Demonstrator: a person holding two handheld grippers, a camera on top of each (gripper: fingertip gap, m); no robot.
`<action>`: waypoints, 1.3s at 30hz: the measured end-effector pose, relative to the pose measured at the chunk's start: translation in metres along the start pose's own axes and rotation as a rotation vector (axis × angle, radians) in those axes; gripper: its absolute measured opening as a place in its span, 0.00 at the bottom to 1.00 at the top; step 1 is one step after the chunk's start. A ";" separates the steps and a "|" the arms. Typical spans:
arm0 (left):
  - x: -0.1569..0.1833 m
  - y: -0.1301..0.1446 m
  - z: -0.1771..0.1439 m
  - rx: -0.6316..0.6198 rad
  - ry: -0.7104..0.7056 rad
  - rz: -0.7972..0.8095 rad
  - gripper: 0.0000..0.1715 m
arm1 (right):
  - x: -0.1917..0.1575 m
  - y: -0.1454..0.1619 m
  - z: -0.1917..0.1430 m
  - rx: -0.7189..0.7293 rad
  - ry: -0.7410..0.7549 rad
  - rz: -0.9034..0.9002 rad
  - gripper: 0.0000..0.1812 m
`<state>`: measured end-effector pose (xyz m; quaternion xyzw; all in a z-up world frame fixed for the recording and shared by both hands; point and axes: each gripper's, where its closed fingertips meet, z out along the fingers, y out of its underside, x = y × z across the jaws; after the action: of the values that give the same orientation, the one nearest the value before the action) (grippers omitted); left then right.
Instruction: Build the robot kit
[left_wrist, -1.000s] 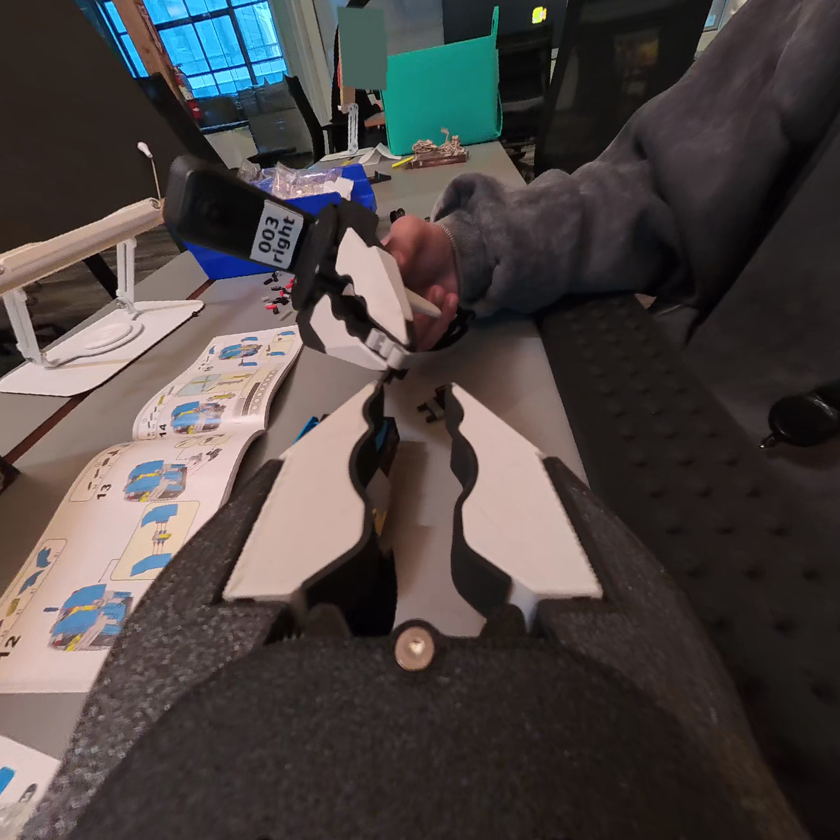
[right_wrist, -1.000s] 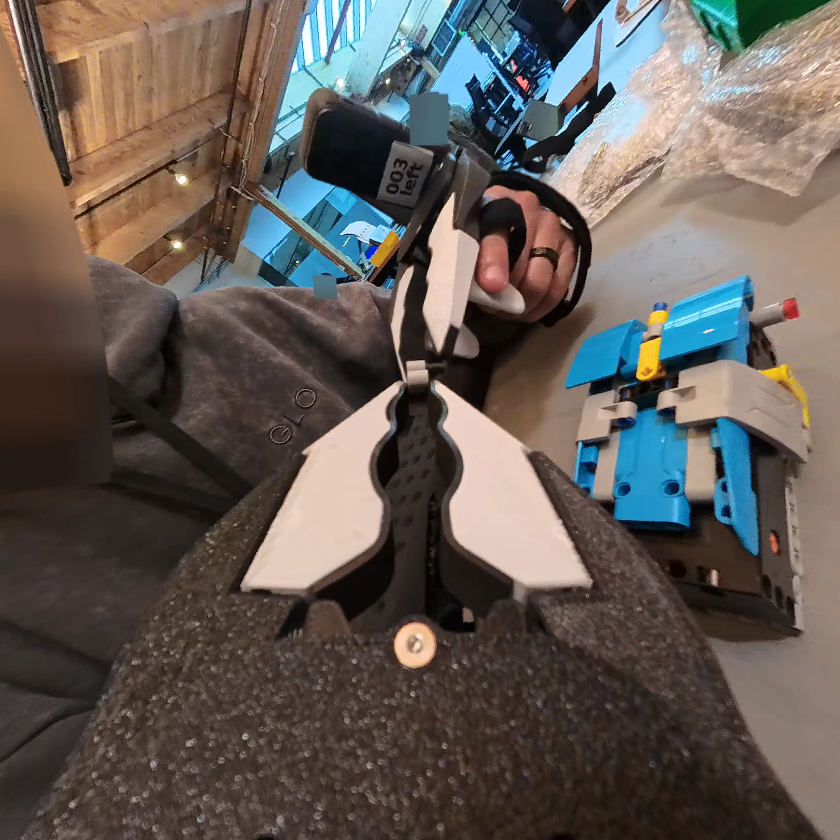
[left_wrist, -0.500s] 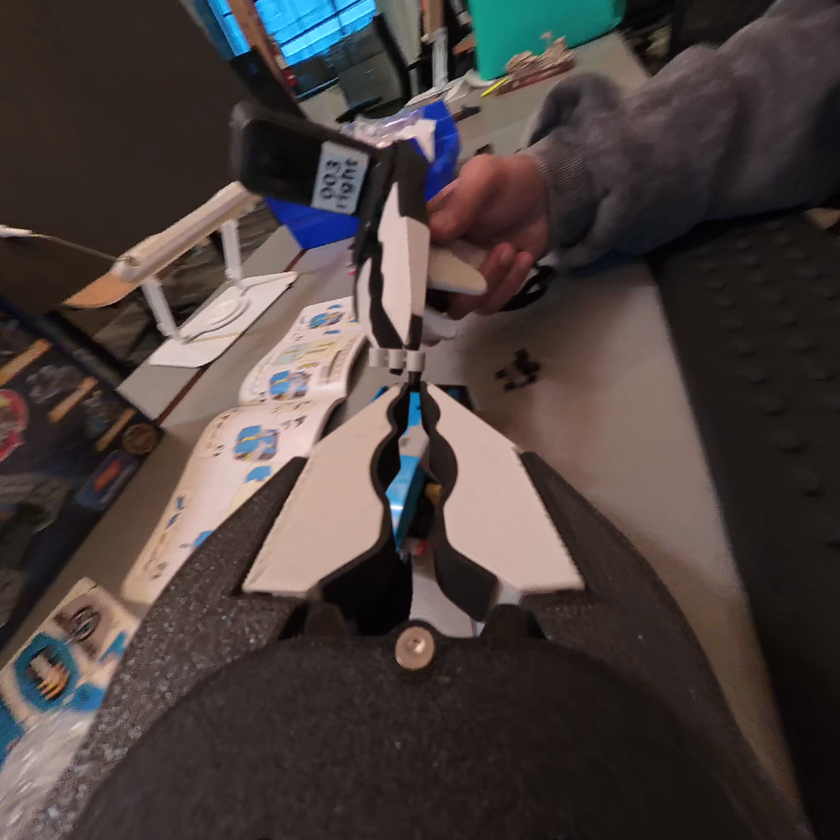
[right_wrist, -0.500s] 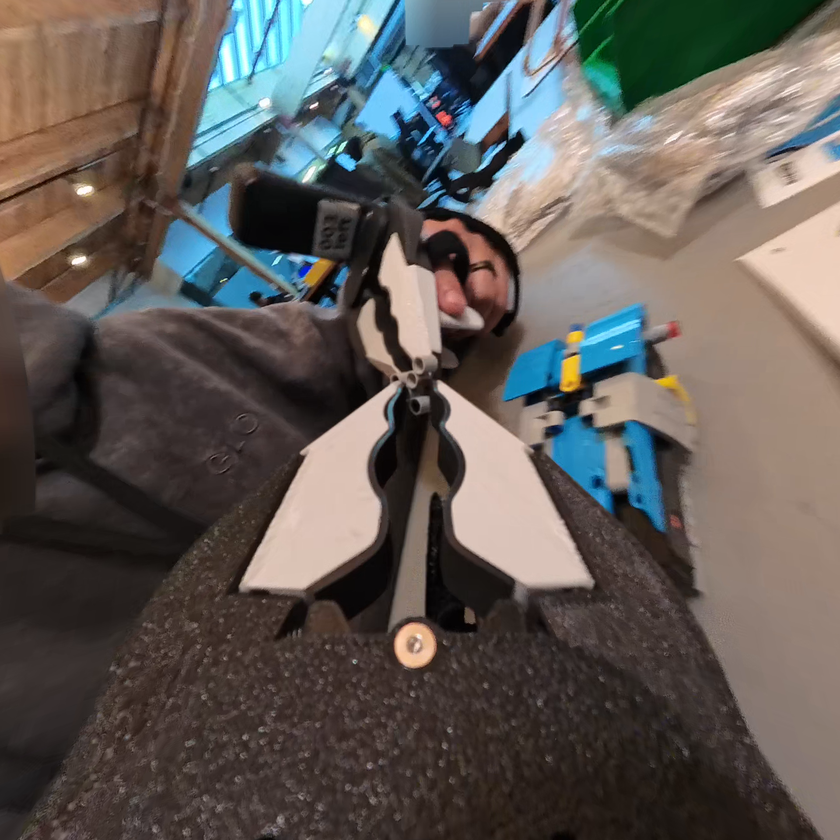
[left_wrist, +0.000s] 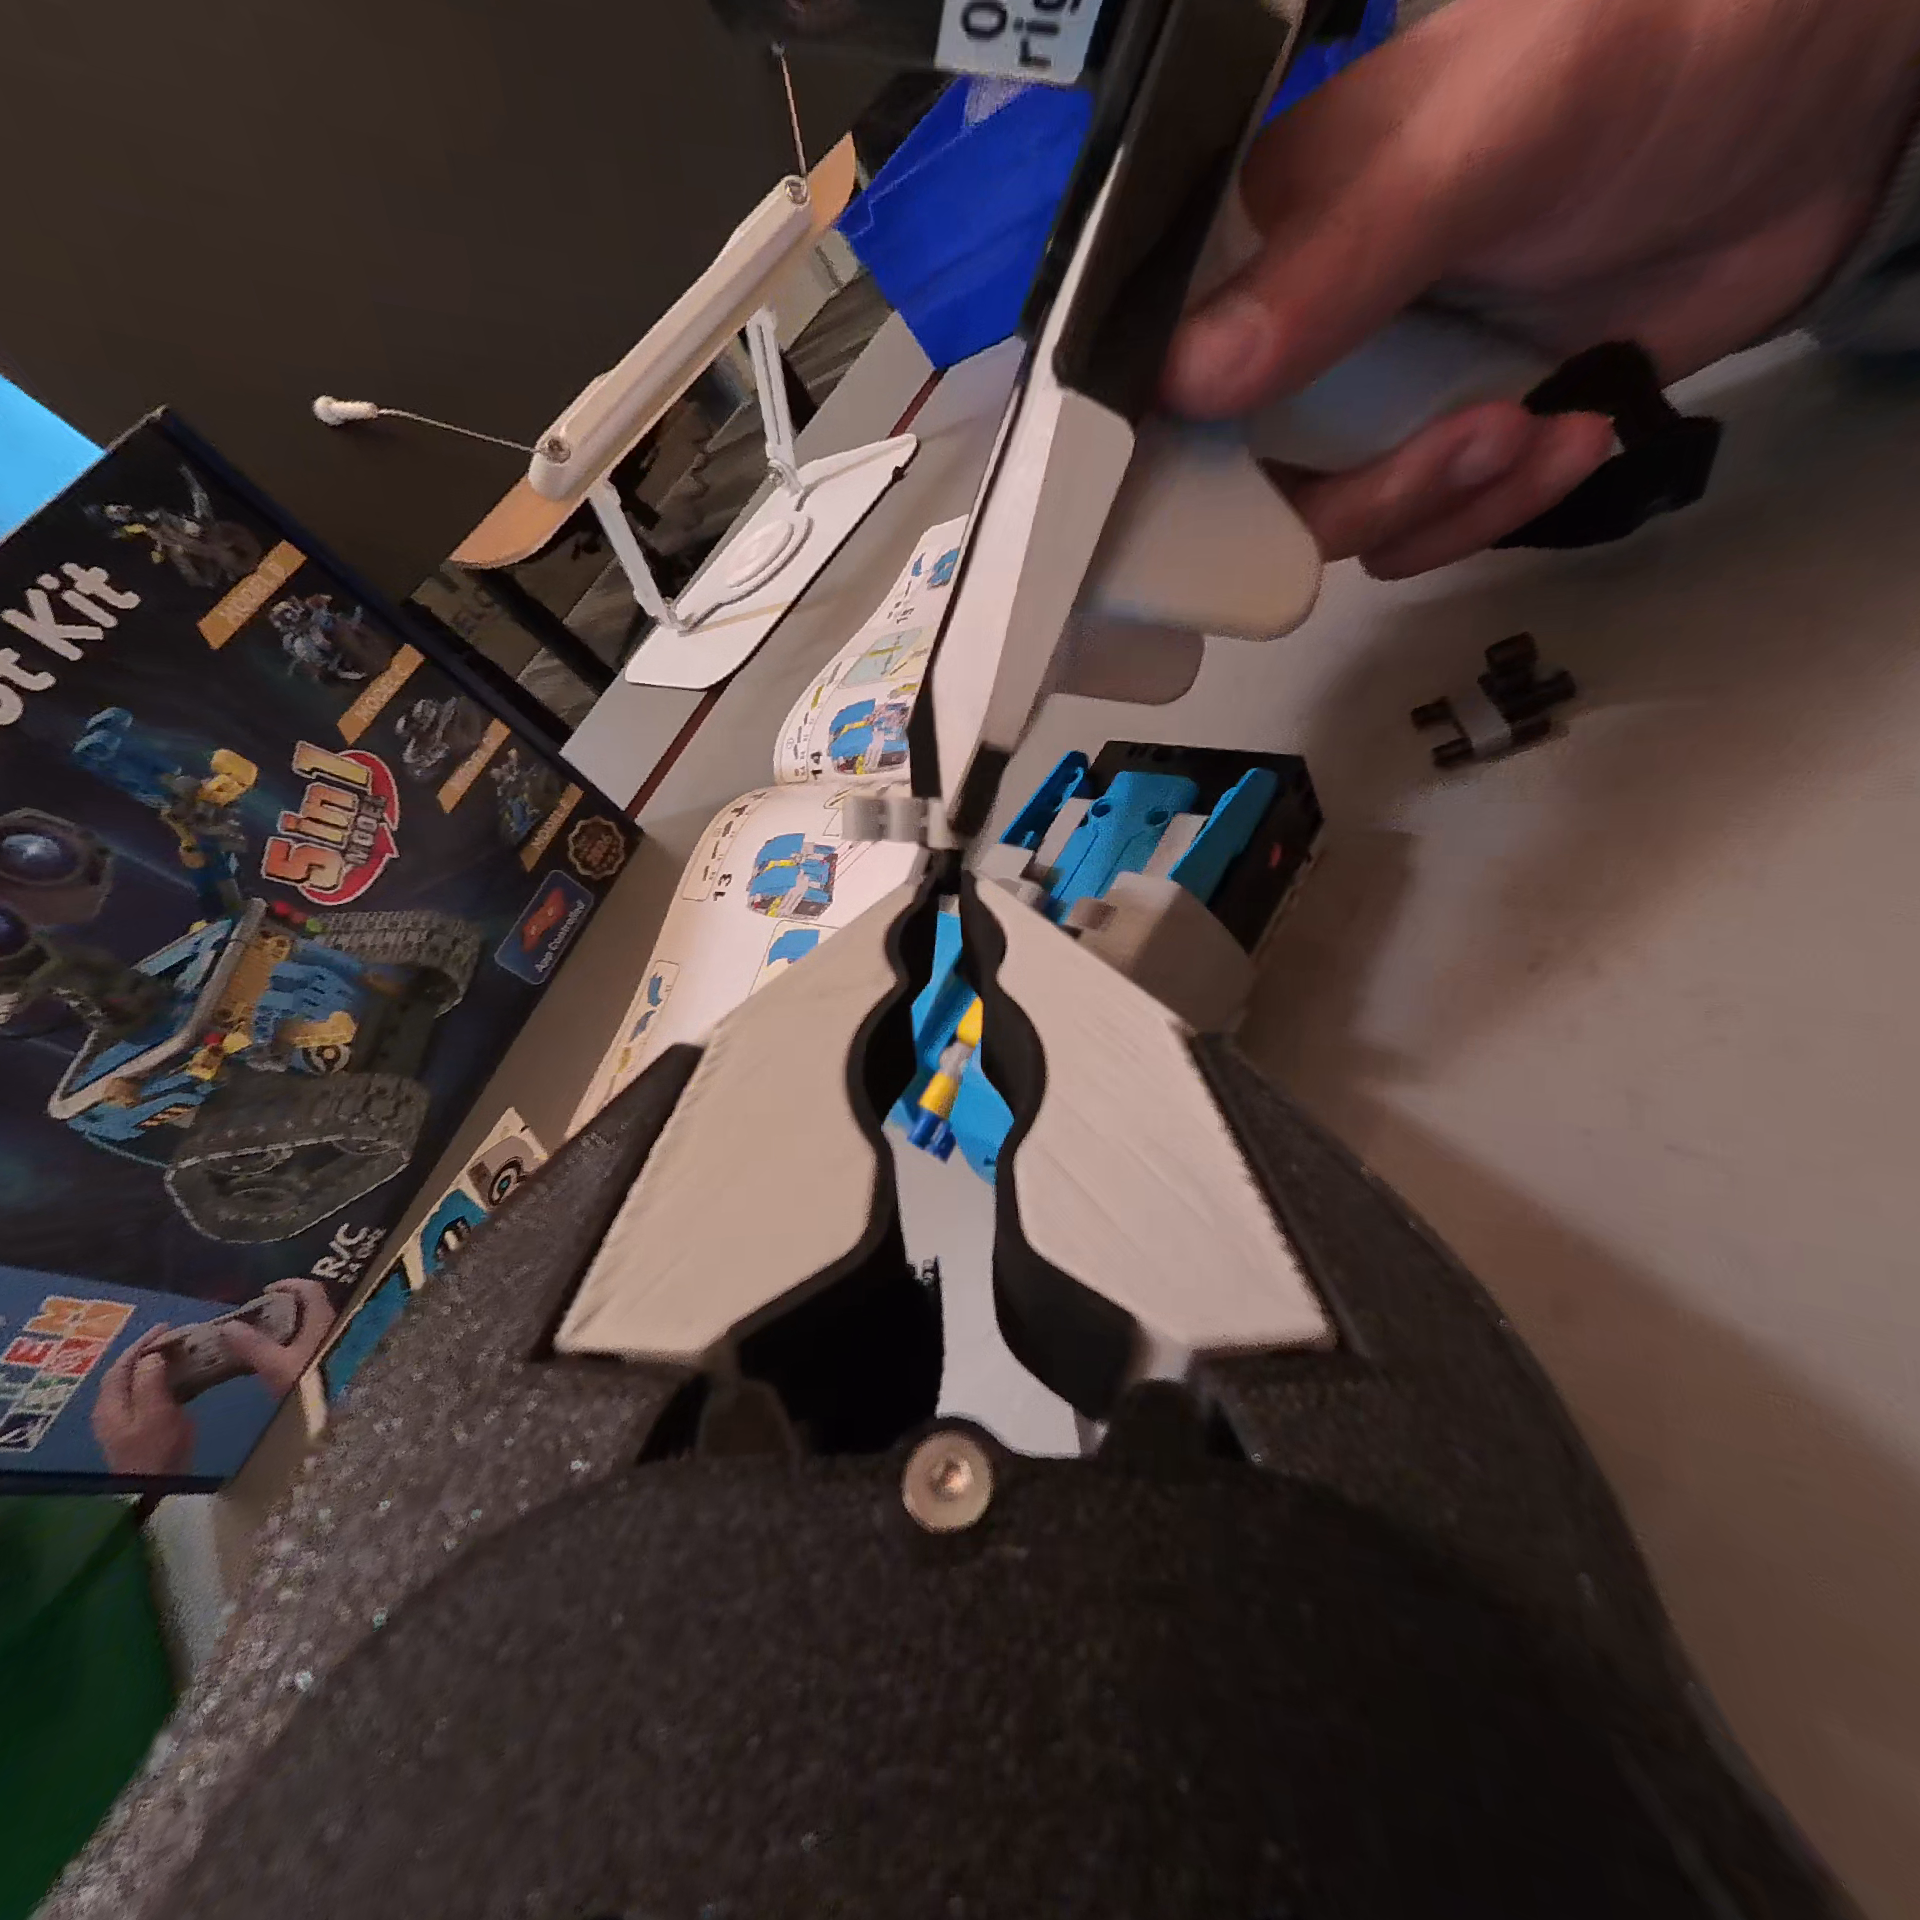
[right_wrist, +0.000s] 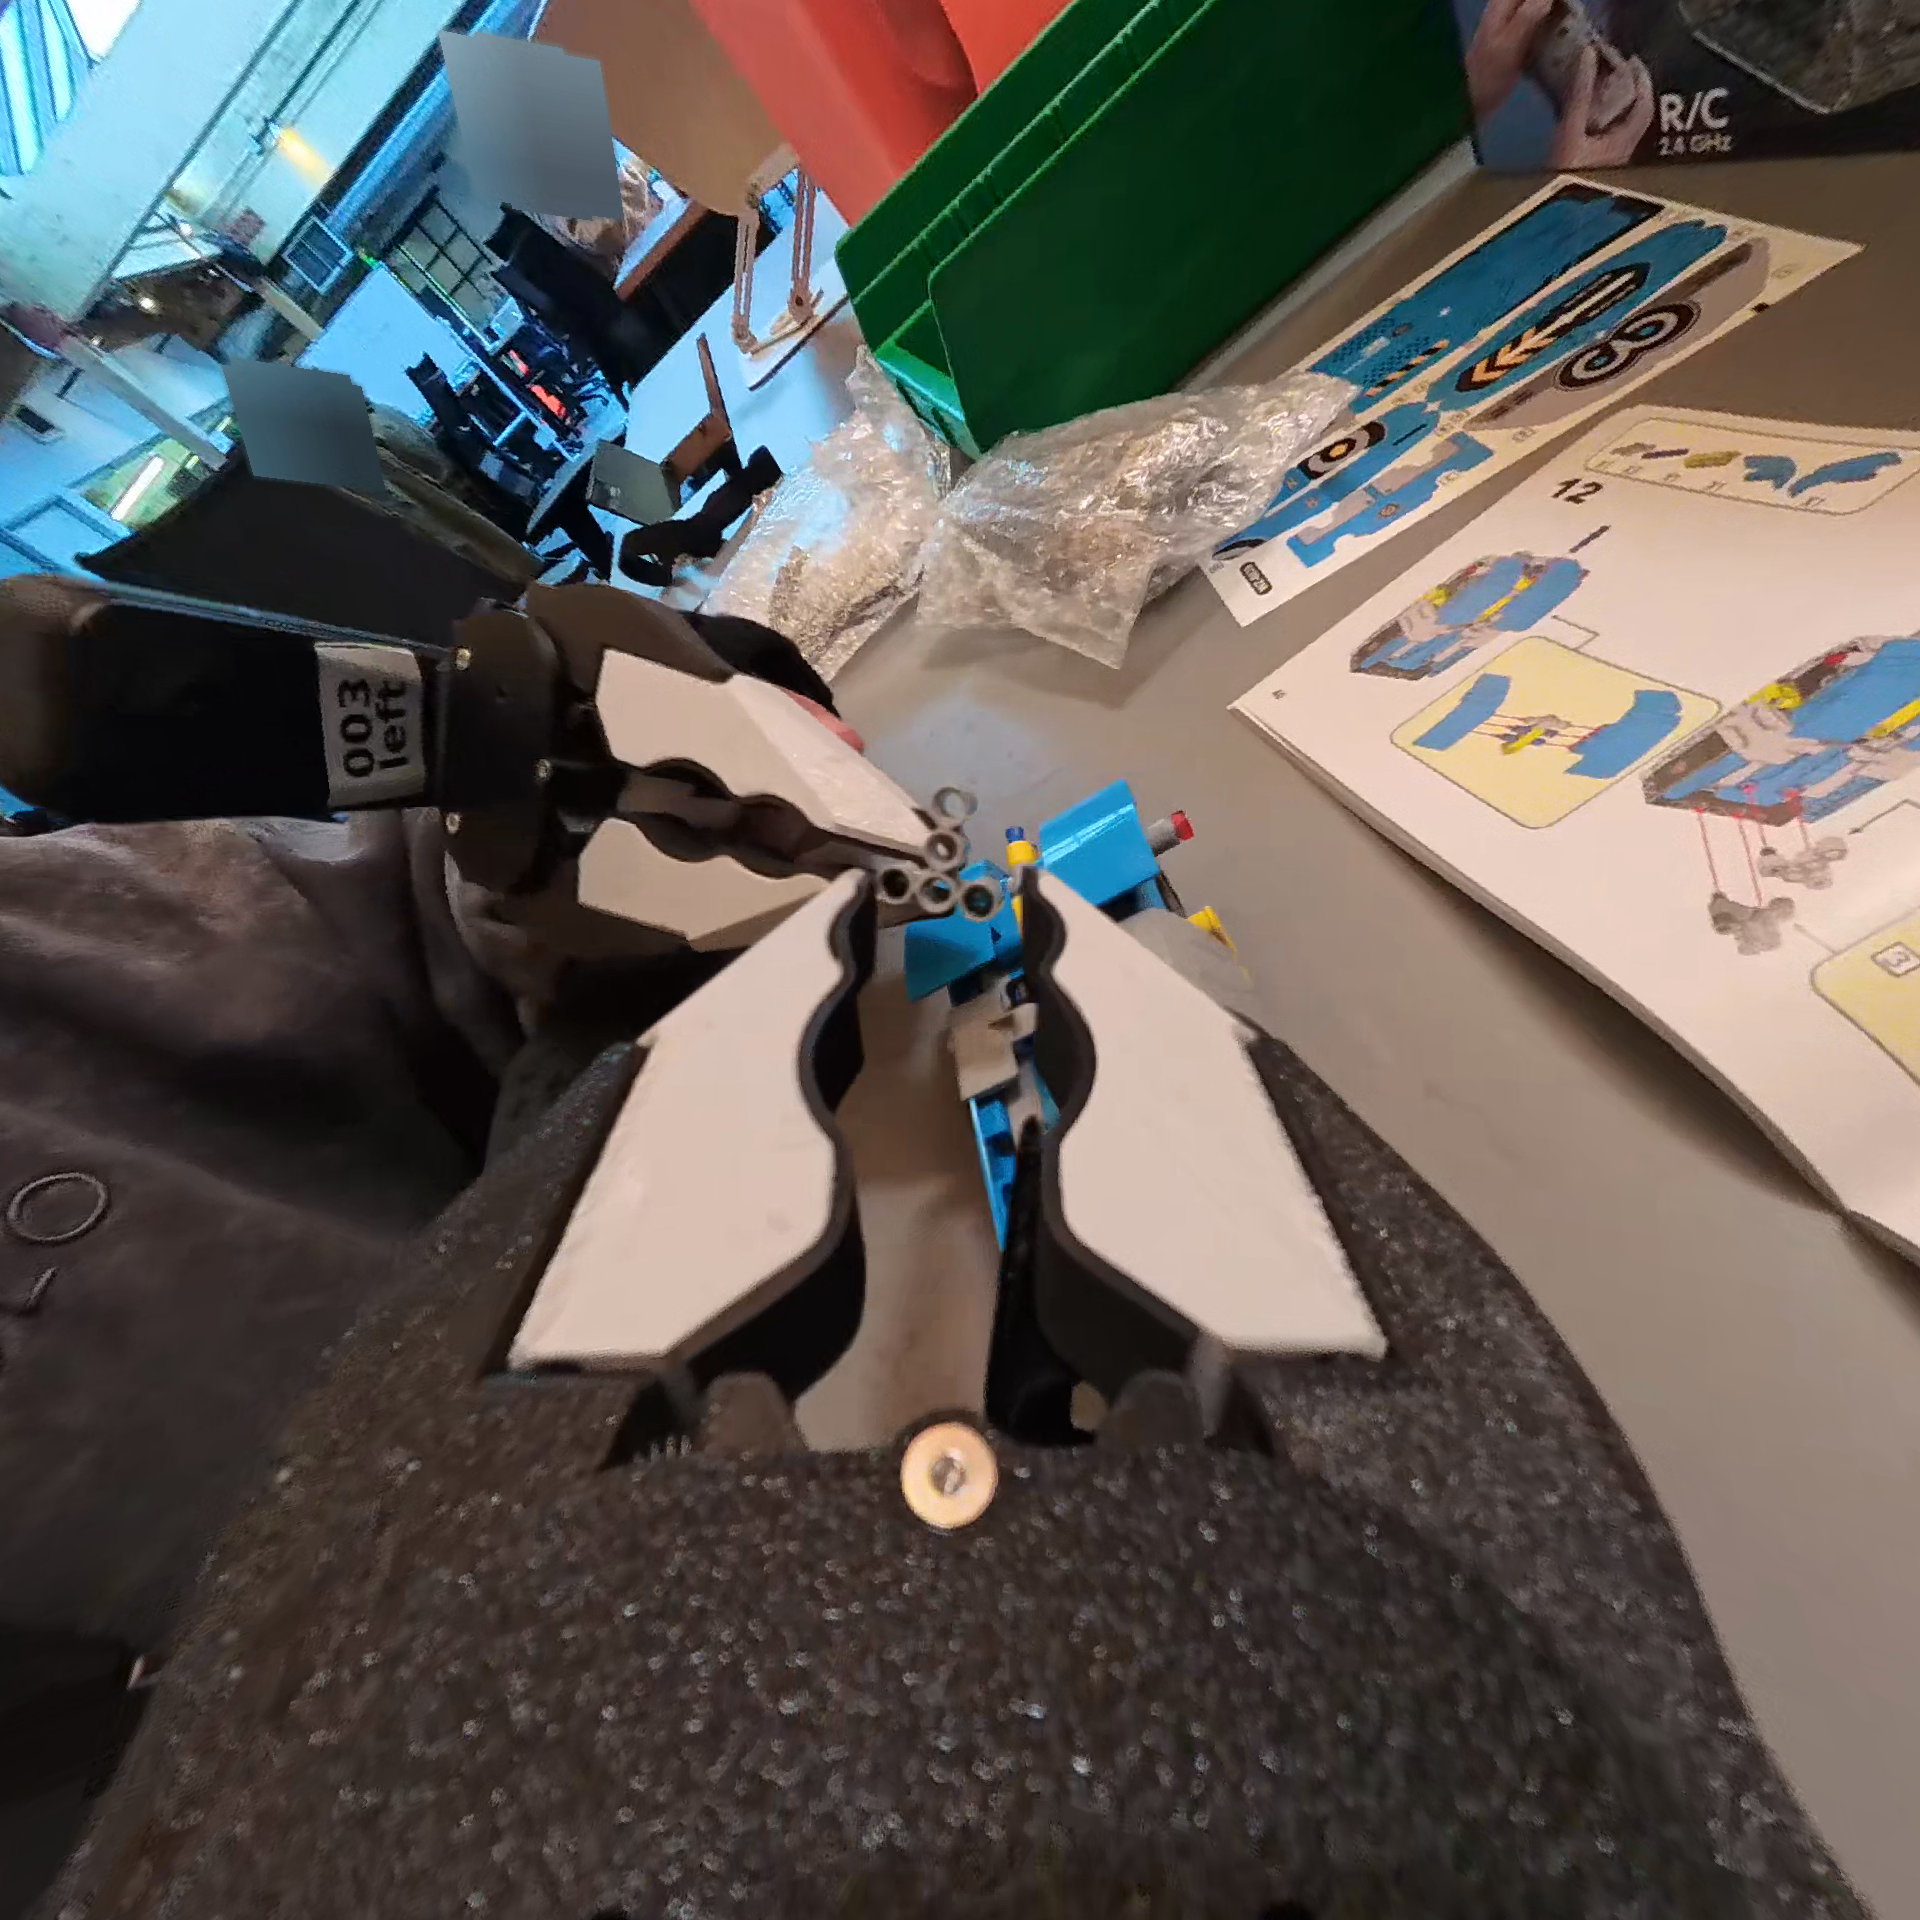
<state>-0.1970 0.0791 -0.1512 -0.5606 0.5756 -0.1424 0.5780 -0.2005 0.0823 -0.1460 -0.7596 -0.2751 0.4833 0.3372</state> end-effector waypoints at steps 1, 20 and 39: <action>-0.001 0.001 0.000 -0.007 -0.012 0.012 0.02 | 0.000 0.000 0.001 0.000 0.009 -0.002 0.13; -0.002 -0.013 -0.008 0.052 -0.089 0.131 0.02 | -0.006 0.000 -0.008 -0.022 -0.055 0.015 0.18; 0.018 -0.016 -0.008 0.111 0.149 -0.106 0.03 | 0.033 0.021 -0.044 -0.362 0.181 -0.405 0.13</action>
<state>-0.1904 0.0552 -0.1454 -0.5454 0.5776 -0.2458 0.5555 -0.1456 0.0834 -0.1669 -0.7772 -0.4716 0.2794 0.3090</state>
